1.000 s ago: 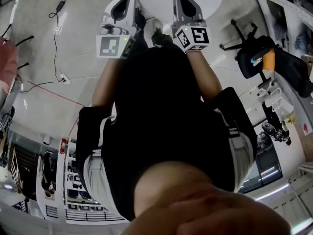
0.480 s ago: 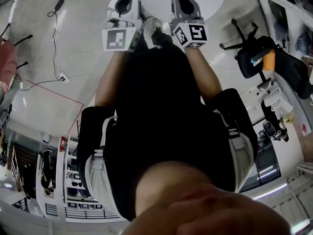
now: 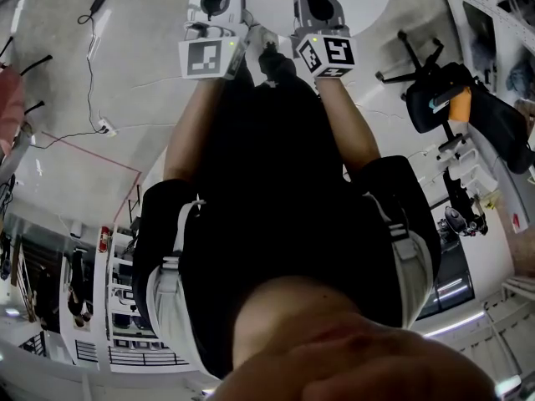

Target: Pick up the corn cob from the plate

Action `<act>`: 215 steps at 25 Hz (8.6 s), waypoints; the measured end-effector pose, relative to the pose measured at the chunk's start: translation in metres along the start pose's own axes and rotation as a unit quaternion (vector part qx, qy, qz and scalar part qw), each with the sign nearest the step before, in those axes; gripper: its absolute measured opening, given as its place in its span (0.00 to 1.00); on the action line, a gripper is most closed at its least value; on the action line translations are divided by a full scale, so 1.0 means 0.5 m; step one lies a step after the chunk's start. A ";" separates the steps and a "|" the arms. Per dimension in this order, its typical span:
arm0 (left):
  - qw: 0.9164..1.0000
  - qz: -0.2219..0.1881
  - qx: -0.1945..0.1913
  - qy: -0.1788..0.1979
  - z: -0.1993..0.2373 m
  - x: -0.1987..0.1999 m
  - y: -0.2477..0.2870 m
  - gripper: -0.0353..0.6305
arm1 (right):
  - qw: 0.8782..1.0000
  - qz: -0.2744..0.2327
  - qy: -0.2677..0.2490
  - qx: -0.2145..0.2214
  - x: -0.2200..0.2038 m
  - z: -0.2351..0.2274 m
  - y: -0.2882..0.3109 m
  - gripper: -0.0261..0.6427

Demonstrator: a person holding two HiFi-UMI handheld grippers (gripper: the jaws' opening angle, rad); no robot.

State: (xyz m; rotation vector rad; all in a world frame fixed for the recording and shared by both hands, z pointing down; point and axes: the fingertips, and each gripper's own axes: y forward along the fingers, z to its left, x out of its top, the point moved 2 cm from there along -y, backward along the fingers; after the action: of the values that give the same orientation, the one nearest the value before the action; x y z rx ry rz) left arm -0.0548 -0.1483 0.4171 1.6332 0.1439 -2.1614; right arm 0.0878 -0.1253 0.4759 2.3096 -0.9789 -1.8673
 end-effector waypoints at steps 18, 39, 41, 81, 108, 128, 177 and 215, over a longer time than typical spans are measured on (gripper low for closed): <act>0.999 0.030 -0.019 -0.020 0.021 -0.070 0.052 0.06 | 0.993 0.113 -0.035 0.010 -0.127 -0.037 0.090 0.34; 0.997 0.056 -0.032 -0.049 0.067 -0.116 0.109 0.06 | 0.968 0.229 -0.094 0.044 -0.271 -0.072 0.198 0.47; 0.996 0.059 -0.032 -0.050 0.071 -0.119 0.111 0.06 | 0.965 0.235 -0.101 0.048 -0.282 -0.072 0.207 0.49; 0.993 0.083 -0.026 -0.082 0.104 -0.167 0.117 0.06 | 0.919 0.337 -0.195 0.067 -0.387 -0.070 0.271 0.42; 0.995 0.067 -0.026 -0.070 0.083 -0.156 0.089 0.06 | 0.941 0.309 -0.129 0.042 -0.370 -0.076 0.251 0.41; 0.998 0.035 -0.025 -0.045 0.031 -0.085 0.046 0.06 | 0.957 0.269 -0.104 0.026 -0.297 -0.065 0.213 0.41; 0.997 -0.078 -0.016 0.019 -0.152 0.105 -0.102 0.06 | 0.992 0.075 -0.087 0.046 0.018 0.031 -0.038 0.41; 0.990 -0.121 -0.023 0.067 -0.285 0.117 -0.241 0.06 | 0.988 -0.106 -0.082 0.080 0.197 0.101 -0.351 0.41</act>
State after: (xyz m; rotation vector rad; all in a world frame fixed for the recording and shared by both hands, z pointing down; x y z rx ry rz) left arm 0.0128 -0.0081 0.2988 1.8142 0.4503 -2.2000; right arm 0.1317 -0.0122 0.3073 2.4723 -0.9658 -2.1649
